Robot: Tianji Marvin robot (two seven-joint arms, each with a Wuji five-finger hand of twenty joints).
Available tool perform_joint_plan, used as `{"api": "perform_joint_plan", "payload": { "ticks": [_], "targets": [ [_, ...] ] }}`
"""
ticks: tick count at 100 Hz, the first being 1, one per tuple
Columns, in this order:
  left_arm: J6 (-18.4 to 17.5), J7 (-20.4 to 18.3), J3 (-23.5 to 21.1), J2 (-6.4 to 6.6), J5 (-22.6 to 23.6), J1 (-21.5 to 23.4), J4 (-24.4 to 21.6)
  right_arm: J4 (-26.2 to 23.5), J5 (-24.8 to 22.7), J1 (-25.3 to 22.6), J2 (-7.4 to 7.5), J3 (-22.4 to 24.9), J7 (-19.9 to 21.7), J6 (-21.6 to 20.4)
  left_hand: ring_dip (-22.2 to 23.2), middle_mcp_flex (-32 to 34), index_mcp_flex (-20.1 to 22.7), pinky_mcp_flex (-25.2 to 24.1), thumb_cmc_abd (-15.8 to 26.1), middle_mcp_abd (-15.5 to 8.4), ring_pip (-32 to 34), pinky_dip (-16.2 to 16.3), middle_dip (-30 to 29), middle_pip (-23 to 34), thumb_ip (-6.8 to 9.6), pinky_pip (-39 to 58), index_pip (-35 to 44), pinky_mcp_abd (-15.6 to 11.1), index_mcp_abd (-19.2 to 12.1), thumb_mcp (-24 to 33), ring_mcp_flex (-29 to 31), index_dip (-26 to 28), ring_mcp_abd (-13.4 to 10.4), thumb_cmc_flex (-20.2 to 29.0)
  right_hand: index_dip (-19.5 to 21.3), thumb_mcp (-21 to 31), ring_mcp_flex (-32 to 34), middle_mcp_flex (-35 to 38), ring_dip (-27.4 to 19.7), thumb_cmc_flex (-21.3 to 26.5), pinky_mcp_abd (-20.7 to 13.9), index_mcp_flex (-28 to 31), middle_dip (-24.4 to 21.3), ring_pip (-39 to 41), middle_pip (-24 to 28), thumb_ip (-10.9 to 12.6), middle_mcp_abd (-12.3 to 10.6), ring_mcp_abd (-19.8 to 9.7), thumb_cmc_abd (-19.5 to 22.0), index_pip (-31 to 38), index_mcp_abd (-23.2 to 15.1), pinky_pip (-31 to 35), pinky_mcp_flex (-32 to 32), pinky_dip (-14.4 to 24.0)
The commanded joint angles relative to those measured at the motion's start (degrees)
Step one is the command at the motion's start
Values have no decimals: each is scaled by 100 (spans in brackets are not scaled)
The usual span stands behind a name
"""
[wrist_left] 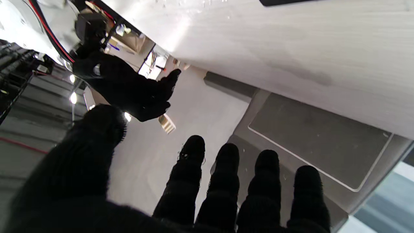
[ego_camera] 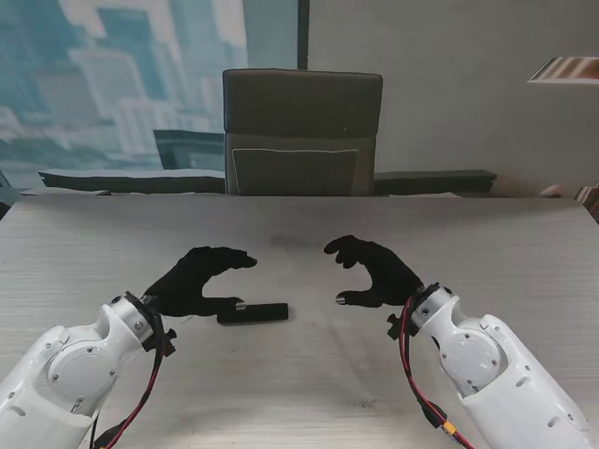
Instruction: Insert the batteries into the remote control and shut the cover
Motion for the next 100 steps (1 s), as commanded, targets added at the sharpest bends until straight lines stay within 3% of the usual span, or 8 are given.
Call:
{"api": "perform_joint_plan", "payload": {
  "ticks": [1,16,29,45,52,65,77,100],
  "targets": [
    [-41,231,-102,-28,280,151,59,-231,61,-194,-82,51,91,-81,-61,-220,-228,-40,64,146,-169,155,-118,-110,147,-209,-215,60,150,-139,-240,-90,113,75,-81,225,-205,-305,-115,-147,-42,-305,-79,-218,7,-165,-92,-114,-280,155,65,-285,-56,-107],
    [-351,621,-385,-109,203,432,30,-504,211,-550,-156,295,-154,-98,-69,-365,-341,-10,20,180,-214,200,-149,-203,140,-311,-366,80,164,-195,-267,-101,121,81,-118,254,-252,-248,-130,-354,-8,-54,-106,-274,-5,-204,-49,-104,-264,192,54,-577,-70,-66],
    [-442,1085,-602,-191,450,664,-85,-664,69,-815,-175,557,-314,-76,-79,-399,-342,-4,-24,217,-245,224,-183,-272,112,-405,-439,114,187,-267,-279,-101,160,16,-154,162,-246,-67,-75,-590,-8,192,-128,-166,-46,-215,24,-87,-73,121,117,-780,-92,107],
    [-537,1279,-629,-224,548,800,-103,-761,34,-988,-224,721,-523,-118,-112,-361,-318,85,-59,310,-300,322,-232,-387,100,-674,-567,218,164,-650,-248,-65,254,70,-156,221,-213,-32,-23,-601,6,275,-128,-53,-64,-224,28,-68,-129,80,58,-961,40,346],
    [-593,1069,-659,-185,444,829,-150,-762,35,-1002,-237,755,-583,-200,-137,-548,-527,6,81,241,-359,320,-268,-487,114,-756,-674,105,160,-634,-378,-99,150,49,-144,222,-195,-45,-3,-600,20,247,-118,-9,-47,-224,18,-80,-135,93,22,-992,106,420],
    [-916,982,-566,-179,209,780,-101,-802,299,-1018,-253,732,-553,-286,-117,-480,-448,101,21,256,-312,356,-241,-443,139,-784,-641,163,155,-606,-289,-80,174,121,-121,250,-136,-34,36,-601,61,230,-98,82,-2,-224,9,-72,-153,133,-2,-1062,185,548],
    [-908,1201,-617,-200,554,871,-201,-893,597,-1055,-251,691,-431,-373,-105,-450,-416,135,41,254,-284,383,-225,-403,143,-798,-626,172,157,-562,-250,-75,171,102,-111,256,-78,2,71,-567,84,262,-89,164,23,-221,14,-68,-114,149,-13,-1088,231,646],
    [-1010,1505,-824,-253,776,1170,-358,-1017,573,-1158,-263,757,-501,-566,-97,-270,-304,187,11,285,-249,431,-211,-331,139,-788,-582,220,172,-489,-166,-71,210,76,-95,258,-4,88,115,-492,112,319,-67,273,82,-210,6,-58,-156,170,-11,-1143,324,800]
  ]
}}
